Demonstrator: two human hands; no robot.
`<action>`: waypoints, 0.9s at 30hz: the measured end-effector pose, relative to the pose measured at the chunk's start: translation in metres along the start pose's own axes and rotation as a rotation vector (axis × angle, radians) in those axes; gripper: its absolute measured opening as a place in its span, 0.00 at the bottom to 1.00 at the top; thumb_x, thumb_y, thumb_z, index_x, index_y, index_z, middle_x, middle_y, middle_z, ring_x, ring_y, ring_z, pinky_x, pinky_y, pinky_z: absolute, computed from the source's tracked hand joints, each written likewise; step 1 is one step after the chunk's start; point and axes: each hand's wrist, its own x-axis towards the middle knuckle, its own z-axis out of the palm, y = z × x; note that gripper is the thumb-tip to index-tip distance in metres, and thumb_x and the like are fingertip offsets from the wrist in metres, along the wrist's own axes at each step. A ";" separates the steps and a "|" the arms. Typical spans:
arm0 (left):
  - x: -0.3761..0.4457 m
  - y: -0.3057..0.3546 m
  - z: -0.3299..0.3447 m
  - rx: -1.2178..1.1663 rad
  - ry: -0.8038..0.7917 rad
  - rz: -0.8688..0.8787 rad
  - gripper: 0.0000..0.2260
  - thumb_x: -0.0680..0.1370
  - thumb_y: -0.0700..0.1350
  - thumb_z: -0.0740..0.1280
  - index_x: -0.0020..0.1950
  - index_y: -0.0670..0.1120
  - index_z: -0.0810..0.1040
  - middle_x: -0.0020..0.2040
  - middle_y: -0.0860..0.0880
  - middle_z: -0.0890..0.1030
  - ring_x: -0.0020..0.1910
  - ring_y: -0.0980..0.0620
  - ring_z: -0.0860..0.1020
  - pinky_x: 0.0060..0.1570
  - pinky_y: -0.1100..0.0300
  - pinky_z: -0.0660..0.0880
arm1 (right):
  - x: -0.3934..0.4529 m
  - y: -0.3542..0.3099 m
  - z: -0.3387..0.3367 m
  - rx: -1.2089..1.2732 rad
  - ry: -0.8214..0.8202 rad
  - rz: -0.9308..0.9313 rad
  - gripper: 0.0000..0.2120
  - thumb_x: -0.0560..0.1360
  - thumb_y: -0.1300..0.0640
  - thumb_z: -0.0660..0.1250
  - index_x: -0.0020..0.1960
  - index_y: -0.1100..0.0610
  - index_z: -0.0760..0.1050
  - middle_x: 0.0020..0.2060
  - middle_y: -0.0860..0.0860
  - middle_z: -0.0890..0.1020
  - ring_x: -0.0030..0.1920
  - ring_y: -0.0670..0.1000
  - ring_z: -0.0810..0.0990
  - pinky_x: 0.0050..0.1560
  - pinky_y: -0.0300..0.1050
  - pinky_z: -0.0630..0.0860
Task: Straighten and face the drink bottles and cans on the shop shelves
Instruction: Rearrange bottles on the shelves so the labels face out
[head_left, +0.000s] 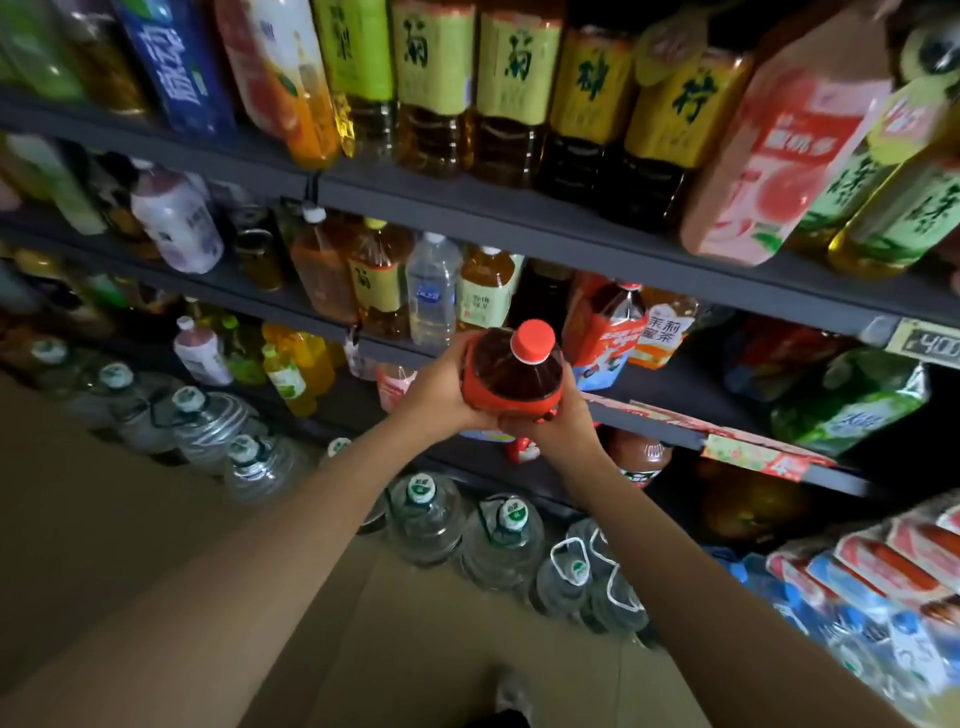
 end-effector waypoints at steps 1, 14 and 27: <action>0.011 -0.009 0.006 0.019 0.002 0.021 0.44 0.54 0.43 0.80 0.67 0.45 0.66 0.64 0.47 0.73 0.61 0.53 0.71 0.59 0.66 0.68 | 0.006 0.010 -0.001 0.015 0.022 -0.010 0.44 0.60 0.73 0.76 0.67 0.48 0.60 0.61 0.50 0.73 0.60 0.48 0.72 0.53 0.33 0.72; 0.097 -0.073 0.028 0.120 -0.037 0.131 0.38 0.60 0.36 0.80 0.65 0.50 0.67 0.60 0.52 0.76 0.61 0.51 0.74 0.63 0.53 0.70 | 0.075 0.104 -0.073 -0.213 0.264 0.048 0.44 0.55 0.51 0.82 0.66 0.55 0.66 0.63 0.59 0.71 0.63 0.59 0.73 0.64 0.59 0.70; 0.119 -0.103 0.025 0.000 0.047 0.135 0.24 0.64 0.38 0.78 0.54 0.51 0.73 0.43 0.58 0.78 0.40 0.64 0.75 0.31 0.69 0.73 | 0.144 0.139 -0.049 -0.316 0.716 -0.116 0.48 0.61 0.50 0.80 0.70 0.64 0.56 0.65 0.60 0.66 0.68 0.58 0.64 0.64 0.54 0.64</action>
